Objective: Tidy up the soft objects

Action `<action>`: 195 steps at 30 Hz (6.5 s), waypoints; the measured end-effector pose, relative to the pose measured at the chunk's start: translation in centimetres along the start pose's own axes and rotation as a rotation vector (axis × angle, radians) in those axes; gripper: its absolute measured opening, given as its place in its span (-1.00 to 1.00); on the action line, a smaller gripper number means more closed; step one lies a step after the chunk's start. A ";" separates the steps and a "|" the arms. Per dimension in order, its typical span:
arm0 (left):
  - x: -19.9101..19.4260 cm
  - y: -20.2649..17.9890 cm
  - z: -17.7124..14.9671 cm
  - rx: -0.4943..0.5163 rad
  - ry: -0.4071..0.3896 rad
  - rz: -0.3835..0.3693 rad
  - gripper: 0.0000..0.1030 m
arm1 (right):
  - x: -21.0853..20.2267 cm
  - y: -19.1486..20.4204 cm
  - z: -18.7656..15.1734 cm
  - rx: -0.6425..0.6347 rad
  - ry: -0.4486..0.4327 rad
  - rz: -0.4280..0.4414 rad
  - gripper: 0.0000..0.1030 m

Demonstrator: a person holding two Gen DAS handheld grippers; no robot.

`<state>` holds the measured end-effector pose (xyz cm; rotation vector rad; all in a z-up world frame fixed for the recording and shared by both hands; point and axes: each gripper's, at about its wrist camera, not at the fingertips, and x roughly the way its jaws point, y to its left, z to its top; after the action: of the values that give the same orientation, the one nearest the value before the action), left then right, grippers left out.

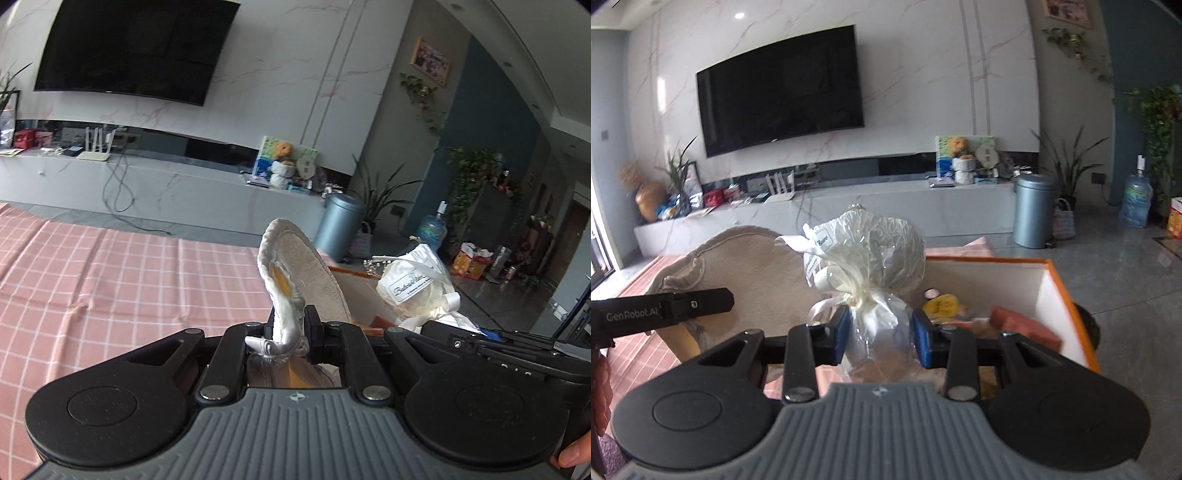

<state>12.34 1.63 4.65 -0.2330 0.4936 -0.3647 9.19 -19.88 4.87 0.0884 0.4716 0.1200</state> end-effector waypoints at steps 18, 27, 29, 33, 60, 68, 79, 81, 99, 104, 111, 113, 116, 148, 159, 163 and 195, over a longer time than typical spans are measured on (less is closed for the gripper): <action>10.1 -10.1 -0.7 0.244 0.166 -0.126 -0.76 | 2.0 -9.0 0.3 0.020 0.070 -0.180 -0.31; 13.4 -12.5 -4.1 0.451 0.291 -0.117 -0.75 | 5.7 -10.9 -3.4 0.007 0.227 -0.187 -0.30; 13.8 -12.7 -4.6 0.471 0.310 -0.117 -0.74 | 6.2 -11.4 -3.7 0.008 0.248 -0.185 -0.30; 14.9 -13.0 -5.0 0.495 0.351 -0.130 -0.72 | 7.0 -11.7 -3.8 -0.006 0.278 -0.182 -0.29; 14.0 -12.1 -4.8 0.557 0.358 -0.063 0.51 | 6.3 -10.5 -3.6 -0.071 0.277 -0.225 0.39; 10.6 -11.8 -3.1 0.534 0.264 -0.065 0.63 | 3.3 -9.5 -2.9 -0.066 0.201 -0.232 0.61; 4.9 -11.0 -1.2 0.476 0.065 -0.084 0.64 | -1.9 -6.7 -1.7 -0.074 0.041 -0.218 0.68; 3.7 -10.6 -1.0 0.447 0.030 -0.097 0.64 | -3.2 -6.1 -1.5 -0.068 -0.008 -0.223 0.69; -4.0 -7.3 -4.9 0.378 -0.206 0.190 1.00 | -7.6 0.8 -5.0 -0.042 -0.172 -0.183 0.95; -3.9 -5.7 -5.9 0.290 -0.176 0.236 1.00 | -6.4 1.5 -6.1 -0.011 -0.144 -0.204 0.95; -2.3 -2.7 -6.4 0.190 -0.096 0.196 1.00 | -4.6 2.1 -7.3 -0.028 -0.094 -0.222 0.95; -2.0 -2.4 -6.8 0.191 -0.080 0.202 1.00 | -4.1 1.8 -7.8 -0.032 -0.076 -0.230 0.95; -1.9 -2.3 -8.1 0.203 -0.065 0.218 1.00 | -3.5 1.7 -8.3 -0.030 -0.047 -0.230 0.95; -2.0 -2.8 -9.8 0.241 -0.017 0.241 1.00 | -3.1 1.8 -10.9 -0.051 -0.010 -0.244 0.95; -2.2 -2.8 -9.9 0.243 -0.015 0.240 1.00 | -3.6 2.0 -10.9 -0.058 -0.021 -0.241 0.95; -2.3 -2.9 -10.0 0.244 -0.013 0.240 1.00 | -3.7 2.2 -11.0 -0.064 -0.020 -0.239 0.95; -2.5 -2.7 -9.7 0.231 -0.004 0.243 1.00 | -3.5 2.3 -11.2 -0.077 -0.016 -0.227 0.95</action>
<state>4.65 -1.09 -1.80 0.0511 0.4659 -0.1811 0.72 -17.49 -3.19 -0.0401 0.4578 -0.0851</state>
